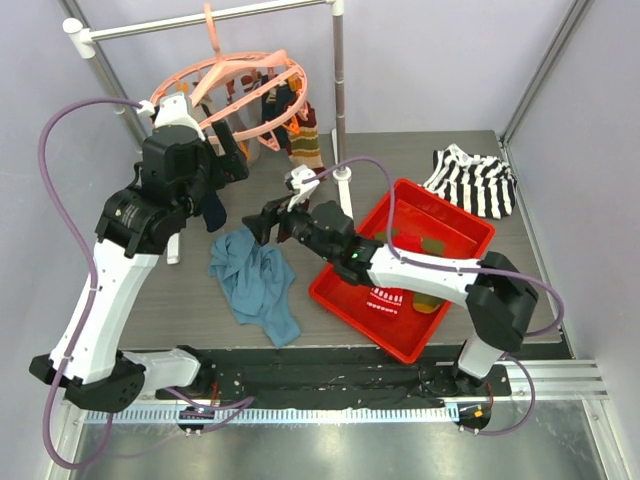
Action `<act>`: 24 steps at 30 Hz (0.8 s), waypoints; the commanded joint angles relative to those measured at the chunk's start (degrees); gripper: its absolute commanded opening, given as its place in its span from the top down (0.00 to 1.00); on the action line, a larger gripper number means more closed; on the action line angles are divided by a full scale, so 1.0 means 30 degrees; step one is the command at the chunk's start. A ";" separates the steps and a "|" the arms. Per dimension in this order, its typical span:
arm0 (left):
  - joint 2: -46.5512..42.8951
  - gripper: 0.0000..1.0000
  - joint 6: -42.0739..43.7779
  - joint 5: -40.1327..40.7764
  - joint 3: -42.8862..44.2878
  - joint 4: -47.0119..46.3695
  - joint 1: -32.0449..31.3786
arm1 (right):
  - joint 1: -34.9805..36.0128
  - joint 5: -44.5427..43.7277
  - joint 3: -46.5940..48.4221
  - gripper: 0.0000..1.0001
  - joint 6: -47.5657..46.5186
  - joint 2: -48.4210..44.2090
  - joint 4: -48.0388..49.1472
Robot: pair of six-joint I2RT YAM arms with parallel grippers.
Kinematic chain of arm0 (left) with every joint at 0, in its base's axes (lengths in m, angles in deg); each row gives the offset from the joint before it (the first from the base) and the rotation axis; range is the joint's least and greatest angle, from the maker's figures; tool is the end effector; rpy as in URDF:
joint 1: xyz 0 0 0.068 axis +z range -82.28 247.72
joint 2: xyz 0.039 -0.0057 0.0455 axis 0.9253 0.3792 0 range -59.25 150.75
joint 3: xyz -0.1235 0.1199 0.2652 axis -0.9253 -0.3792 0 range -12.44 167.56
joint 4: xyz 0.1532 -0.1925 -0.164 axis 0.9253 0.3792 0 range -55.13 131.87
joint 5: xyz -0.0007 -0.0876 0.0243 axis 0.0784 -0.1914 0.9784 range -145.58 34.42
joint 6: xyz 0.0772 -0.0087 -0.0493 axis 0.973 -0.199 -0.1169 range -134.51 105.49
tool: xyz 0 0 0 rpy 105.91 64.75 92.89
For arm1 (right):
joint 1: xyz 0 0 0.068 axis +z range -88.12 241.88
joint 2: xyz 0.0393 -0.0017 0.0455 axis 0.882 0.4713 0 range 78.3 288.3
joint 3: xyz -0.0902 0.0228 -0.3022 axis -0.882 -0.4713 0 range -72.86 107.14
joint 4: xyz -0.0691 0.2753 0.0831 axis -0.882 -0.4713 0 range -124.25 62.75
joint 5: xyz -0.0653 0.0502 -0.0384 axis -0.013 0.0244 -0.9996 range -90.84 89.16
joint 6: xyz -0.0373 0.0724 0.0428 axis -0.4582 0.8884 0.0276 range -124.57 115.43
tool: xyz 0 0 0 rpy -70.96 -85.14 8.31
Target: Remove the socks clipped to the hanger
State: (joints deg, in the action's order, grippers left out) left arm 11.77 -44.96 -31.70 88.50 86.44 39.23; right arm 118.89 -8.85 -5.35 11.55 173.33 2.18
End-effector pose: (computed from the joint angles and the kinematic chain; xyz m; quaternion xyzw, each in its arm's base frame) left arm 0.2555 -0.1006 0.5424 -0.1300 0.8073 -0.1214 0.5627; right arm 0.2711 0.3963 0.3493 -0.1951 0.6674 0.3881 0.6049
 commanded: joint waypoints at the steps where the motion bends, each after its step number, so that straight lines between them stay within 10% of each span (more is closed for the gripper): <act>1: 0.0698 0.12 0.0514 0.0245 0.1560 -0.0462 -0.0024 | -0.0167 -0.0319 0.1402 0.20 -0.1181 0.1135 0.4219; 24: 0.2668 0.12 0.1304 -0.5966 0.3120 -0.3332 -0.0025 | 0.0067 -0.2047 -0.0617 0.23 -0.1359 0.1578 0.5454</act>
State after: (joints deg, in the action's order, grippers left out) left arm 23.58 -42.45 -44.07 98.01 81.79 39.21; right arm 118.72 -13.65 -7.23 7.83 181.92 17.11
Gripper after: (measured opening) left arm 0.874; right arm 0.774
